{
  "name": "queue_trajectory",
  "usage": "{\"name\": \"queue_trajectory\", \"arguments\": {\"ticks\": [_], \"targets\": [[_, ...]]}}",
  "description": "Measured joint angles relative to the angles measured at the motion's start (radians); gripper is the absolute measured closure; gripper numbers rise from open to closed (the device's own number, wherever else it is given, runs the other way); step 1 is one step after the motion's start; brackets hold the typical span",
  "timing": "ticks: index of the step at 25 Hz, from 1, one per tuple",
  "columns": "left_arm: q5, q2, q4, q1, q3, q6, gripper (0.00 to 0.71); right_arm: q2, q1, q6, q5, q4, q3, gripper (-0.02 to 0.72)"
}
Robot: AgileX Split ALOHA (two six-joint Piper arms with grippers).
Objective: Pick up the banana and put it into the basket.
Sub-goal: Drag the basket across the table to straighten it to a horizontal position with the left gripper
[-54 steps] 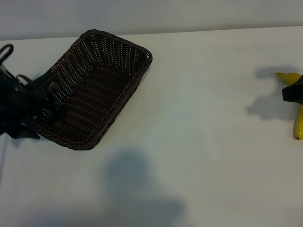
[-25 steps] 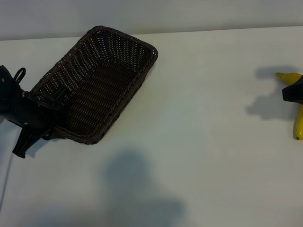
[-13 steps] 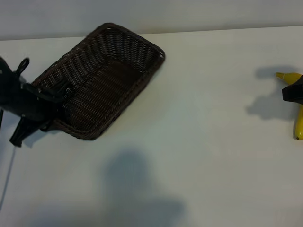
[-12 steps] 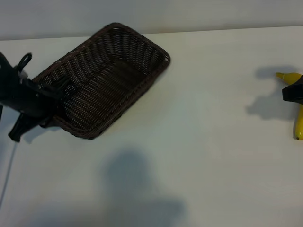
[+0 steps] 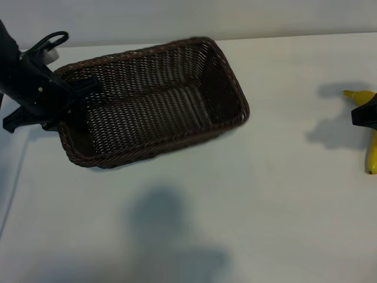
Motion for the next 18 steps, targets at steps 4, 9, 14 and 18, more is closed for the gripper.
{"name": "queue_trajectory", "arguments": {"ticks": [4, 9, 14, 18], "targets": [[0.128, 0.052, -0.035, -0.001, -0.092, 0.137, 0.555, 0.0, 0.0, 0.0, 0.0, 0.0, 0.0, 0.14], [0.181, 0.108, -0.064, -0.045, -0.172, 0.204, 0.555, 0.0, 0.0, 0.0, 0.0, 0.0, 0.0, 0.14], [0.158, 0.183, -0.075, -0.11, -0.198, 0.208, 0.555, 0.0, 0.0, 0.0, 0.0, 0.0, 0.0, 0.14], [0.09, 0.248, -0.075, -0.143, -0.198, 0.205, 0.555, 0.0, 0.0, 0.0, 0.0, 0.0, 0.0, 0.14]]}}
